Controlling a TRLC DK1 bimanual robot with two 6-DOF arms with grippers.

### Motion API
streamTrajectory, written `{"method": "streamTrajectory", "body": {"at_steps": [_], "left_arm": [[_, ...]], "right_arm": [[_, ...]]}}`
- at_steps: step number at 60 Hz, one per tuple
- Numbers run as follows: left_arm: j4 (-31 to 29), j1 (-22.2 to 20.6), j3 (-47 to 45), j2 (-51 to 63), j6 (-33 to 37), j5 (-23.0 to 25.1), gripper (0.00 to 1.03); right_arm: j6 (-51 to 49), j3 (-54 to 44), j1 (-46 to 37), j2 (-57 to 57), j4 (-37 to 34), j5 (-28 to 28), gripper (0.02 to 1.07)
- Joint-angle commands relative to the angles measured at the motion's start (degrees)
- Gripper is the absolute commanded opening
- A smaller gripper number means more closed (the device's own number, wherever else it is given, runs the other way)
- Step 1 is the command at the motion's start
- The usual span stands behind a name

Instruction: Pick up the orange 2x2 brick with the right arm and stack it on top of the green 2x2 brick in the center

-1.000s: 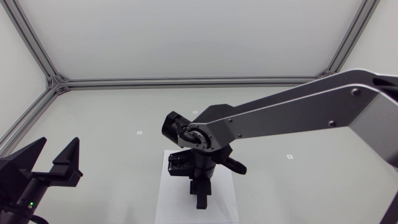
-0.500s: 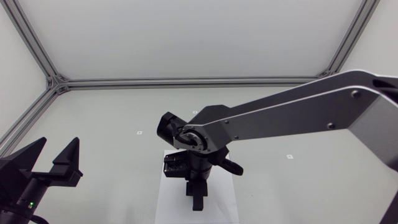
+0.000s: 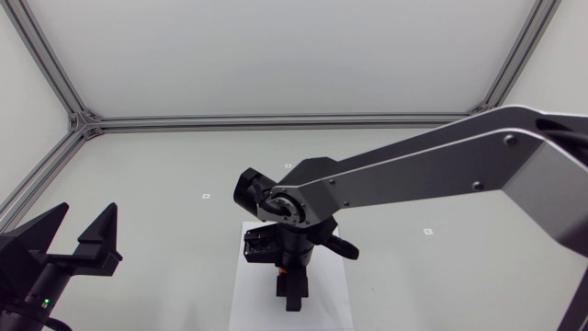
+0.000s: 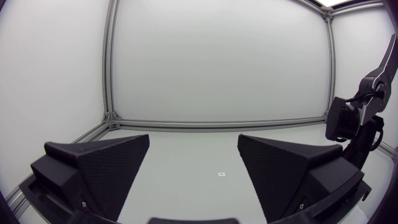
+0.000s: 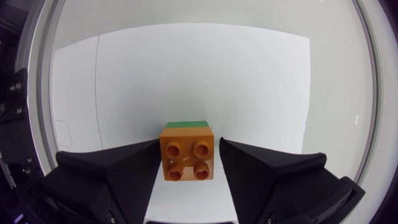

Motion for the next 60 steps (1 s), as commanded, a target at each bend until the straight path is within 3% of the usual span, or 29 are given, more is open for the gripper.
{"method": "streamTrajectory", "body": {"at_steps": [1, 10, 43, 53, 60], "left_arm": [[-0.65, -0.04, -2.35, -0.23, 0.33, 0.16, 0.99], [-0.65, -0.04, -2.35, -0.23, 0.33, 0.16, 0.99], [-0.65, -0.04, -2.35, -0.23, 0.33, 0.16, 0.99], [-0.65, -0.04, -2.35, -0.23, 0.33, 0.16, 0.99], [-0.65, -0.04, -2.35, -0.23, 0.33, 0.16, 0.99]], "right_arm": [[1.01, 0.15, -0.24, 1.51, 0.32, 0.16, 0.95], [1.18, 0.32, -0.24, 0.01, 0.23, -0.02, 1.02], [2.59, -4.69, -4.72, -19.41, -5.31, -0.28, 1.02], [5.32, -8.29, -10.00, -29.61, -4.25, -0.46, 1.02], [6.28, -12.51, -18.26, -39.10, -1.70, -0.55, 1.02]]}}
